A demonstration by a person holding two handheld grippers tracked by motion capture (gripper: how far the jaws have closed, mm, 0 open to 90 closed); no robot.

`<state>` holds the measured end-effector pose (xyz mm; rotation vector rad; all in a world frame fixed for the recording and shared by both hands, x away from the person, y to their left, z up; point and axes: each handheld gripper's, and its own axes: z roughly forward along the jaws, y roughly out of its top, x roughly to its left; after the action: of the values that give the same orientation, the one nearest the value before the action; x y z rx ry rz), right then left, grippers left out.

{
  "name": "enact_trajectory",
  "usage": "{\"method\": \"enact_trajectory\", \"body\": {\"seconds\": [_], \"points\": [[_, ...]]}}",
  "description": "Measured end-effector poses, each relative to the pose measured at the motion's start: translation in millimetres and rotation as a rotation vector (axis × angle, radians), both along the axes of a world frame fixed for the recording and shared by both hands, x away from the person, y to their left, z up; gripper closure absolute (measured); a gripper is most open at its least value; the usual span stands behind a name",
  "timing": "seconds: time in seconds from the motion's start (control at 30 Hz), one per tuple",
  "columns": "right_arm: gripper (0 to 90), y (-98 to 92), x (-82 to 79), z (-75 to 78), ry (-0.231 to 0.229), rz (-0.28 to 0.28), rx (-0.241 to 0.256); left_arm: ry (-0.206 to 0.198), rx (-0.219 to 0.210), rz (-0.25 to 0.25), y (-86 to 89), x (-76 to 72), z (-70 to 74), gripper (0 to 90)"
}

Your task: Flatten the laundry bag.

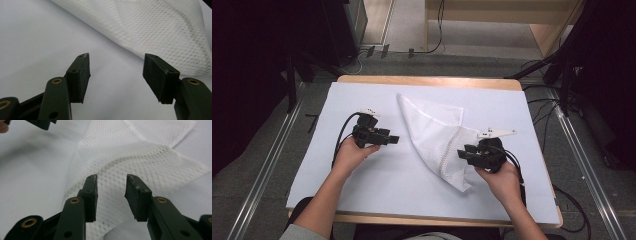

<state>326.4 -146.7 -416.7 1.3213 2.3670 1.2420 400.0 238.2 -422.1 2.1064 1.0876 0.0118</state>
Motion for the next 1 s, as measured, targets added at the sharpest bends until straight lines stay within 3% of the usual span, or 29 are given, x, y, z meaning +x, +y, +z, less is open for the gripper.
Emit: {"method": "enact_trajectory", "body": {"seconds": [0.27,0.5,0.77,0.87,1.0], "points": [[61.7,-17.7,30.9,-8.5,0.020,-0.070,0.012,0.001,0.003,0.002,0.4,-0.3,-0.1,39.5],[59.6,-31.5,58.9,-10.8,-0.008,-0.123,-0.010,0.001,0.008,0.002,1.4,-0.5,0.2,39.5],[56.8,-46.5,80.3,-19.2,0.030,-0.173,0.003,0.005,0.002,0.008,2.3,-2.2,-0.5,39.4],[54.5,-48.3,83.9,-21.8,0.037,-0.181,-0.010,0.003,0.006,0.007,3.4,-3.1,-0.7,39.4],[51.9,-45.1,88.2,-29.4,0.057,-0.192,-0.062,0.003,0.013,0.010,5.1,-4.0,-1.2,39.4]]}}
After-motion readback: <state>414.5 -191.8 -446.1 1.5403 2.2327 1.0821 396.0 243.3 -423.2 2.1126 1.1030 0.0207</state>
